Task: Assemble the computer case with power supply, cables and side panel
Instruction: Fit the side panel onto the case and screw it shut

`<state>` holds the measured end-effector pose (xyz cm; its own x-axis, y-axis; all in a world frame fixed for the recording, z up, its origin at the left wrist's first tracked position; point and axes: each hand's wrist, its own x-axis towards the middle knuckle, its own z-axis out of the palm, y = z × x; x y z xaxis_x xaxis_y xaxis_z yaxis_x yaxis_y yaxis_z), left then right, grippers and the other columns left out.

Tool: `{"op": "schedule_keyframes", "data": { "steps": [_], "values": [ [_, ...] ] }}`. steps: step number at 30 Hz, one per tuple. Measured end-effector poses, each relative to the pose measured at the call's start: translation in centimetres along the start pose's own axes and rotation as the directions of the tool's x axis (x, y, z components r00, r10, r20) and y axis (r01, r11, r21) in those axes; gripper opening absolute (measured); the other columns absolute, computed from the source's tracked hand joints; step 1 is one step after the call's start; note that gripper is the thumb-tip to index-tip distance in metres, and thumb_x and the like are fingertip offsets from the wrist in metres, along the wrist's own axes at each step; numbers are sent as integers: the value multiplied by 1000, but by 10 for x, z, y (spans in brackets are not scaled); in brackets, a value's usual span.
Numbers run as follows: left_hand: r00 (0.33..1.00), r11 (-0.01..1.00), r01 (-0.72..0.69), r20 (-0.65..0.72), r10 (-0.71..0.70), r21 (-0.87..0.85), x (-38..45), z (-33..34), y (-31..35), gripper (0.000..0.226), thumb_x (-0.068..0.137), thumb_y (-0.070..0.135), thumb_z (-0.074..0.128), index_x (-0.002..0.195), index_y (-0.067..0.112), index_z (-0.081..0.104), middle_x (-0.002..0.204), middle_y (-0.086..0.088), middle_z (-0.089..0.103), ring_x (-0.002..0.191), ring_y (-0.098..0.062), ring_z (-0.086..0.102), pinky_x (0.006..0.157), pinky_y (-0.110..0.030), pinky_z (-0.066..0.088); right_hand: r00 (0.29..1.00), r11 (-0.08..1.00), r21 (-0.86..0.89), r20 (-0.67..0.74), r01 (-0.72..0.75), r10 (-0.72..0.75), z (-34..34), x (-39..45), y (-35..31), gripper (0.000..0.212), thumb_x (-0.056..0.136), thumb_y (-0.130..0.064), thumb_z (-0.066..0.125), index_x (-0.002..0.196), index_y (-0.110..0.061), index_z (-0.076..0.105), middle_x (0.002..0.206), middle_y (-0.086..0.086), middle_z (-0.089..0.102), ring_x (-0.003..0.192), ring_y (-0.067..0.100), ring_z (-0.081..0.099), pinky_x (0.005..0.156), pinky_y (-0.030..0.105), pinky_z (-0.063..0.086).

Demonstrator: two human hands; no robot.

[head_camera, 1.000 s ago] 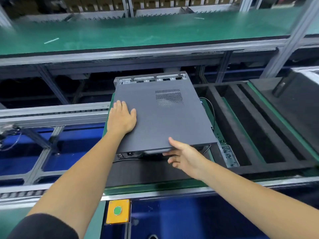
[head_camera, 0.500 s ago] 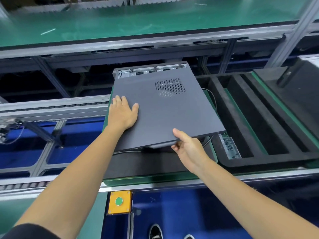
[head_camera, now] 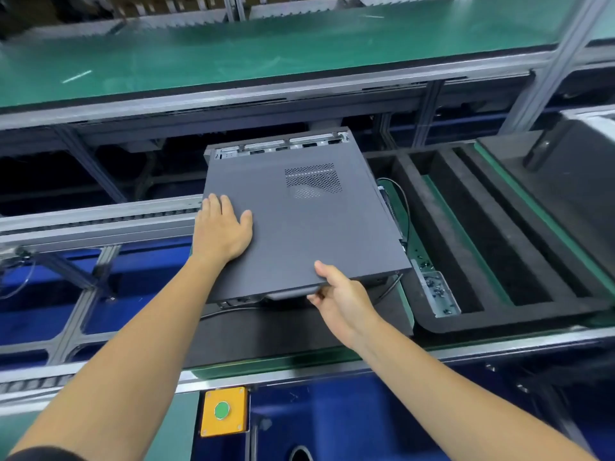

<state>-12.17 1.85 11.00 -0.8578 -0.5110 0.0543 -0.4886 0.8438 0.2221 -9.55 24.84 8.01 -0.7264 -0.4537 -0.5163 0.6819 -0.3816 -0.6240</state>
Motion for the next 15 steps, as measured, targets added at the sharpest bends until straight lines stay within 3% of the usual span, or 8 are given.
{"op": "schedule_keyframes", "data": {
  "steps": [4, 10, 15],
  "values": [
    [1000, 1000, 19, 22, -19, -3, 0, -2, 1, 67, 97, 49, 36, 137, -5, 37, 147, -24, 32, 139, -35, 23, 114, -45, 21, 1000, 1000, -22, -12, 10, -11, -5, -1, 6, 16, 94, -14, 65, 101, 0, 69, 99, 11, 67, 82, 19, 58, 60, 25, 45],
    [998, 998, 43, 38, -40, -56, -1, 0, -1, 76, 97, 57, 29, 152, 6, 17, 158, -25, 5, 148, -32, -1, 120, -42, 6, 995, 994, -45, -14, 96, -97, -1, 0, -1, 10, 92, -11, 65, 86, -4, 68, 89, 8, 62, 70, 15, 52, 52, 24, 39],
    [999, 1000, 17, 42, -17, 2, 8, 3, 9, 74, 97, 57, 25, 152, 7, 17, 155, -30, 7, 147, -36, 1, 119, -45, 7, 995, 994, -39, -17, 102, -102, -1, 1, -8, 10, 95, -11, 62, 94, -4, 68, 93, 6, 67, 72, 15, 53, 55, 26, 37]
  ]
}}
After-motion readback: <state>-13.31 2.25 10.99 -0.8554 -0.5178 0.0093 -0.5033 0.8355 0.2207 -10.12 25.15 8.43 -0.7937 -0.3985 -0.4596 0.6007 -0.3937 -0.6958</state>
